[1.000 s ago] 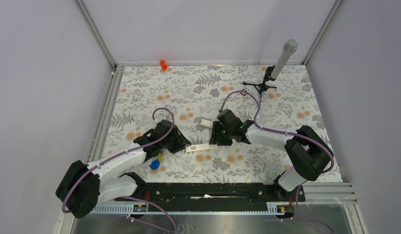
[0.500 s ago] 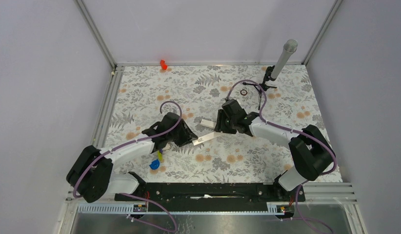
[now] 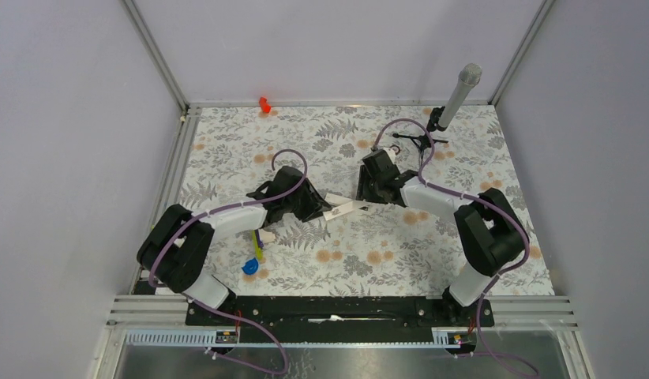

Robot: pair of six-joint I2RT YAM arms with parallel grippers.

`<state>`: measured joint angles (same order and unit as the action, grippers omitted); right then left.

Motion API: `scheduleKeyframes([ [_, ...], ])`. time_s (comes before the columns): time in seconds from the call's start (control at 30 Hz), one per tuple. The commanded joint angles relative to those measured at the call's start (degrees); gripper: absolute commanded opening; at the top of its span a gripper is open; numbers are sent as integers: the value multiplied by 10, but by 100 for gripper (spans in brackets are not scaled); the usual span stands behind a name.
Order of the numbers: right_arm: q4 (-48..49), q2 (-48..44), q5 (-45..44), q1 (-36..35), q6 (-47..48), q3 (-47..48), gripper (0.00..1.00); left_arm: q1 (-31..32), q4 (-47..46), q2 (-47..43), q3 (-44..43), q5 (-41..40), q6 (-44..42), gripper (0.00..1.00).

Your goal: Load the batteries into the remote control

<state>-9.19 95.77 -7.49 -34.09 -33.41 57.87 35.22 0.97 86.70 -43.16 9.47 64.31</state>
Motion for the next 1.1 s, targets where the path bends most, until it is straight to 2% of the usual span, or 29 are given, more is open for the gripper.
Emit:
scheduleKeyframes([
  [0.0,38,24,-14,12,15,22,54,-9,-77,28,-39,38,-5,37],
  [0.3,45,44,-17,17,38,32,54,-26,-85,48,-38,49,-8,40],
  [0.73,39,24,-9,17,67,6,61,-29,-62,47,-19,18,-9,61],
  [1.07,13,-14,30,19,86,8,79,-29,-43,18,14,-6,-31,70],
])
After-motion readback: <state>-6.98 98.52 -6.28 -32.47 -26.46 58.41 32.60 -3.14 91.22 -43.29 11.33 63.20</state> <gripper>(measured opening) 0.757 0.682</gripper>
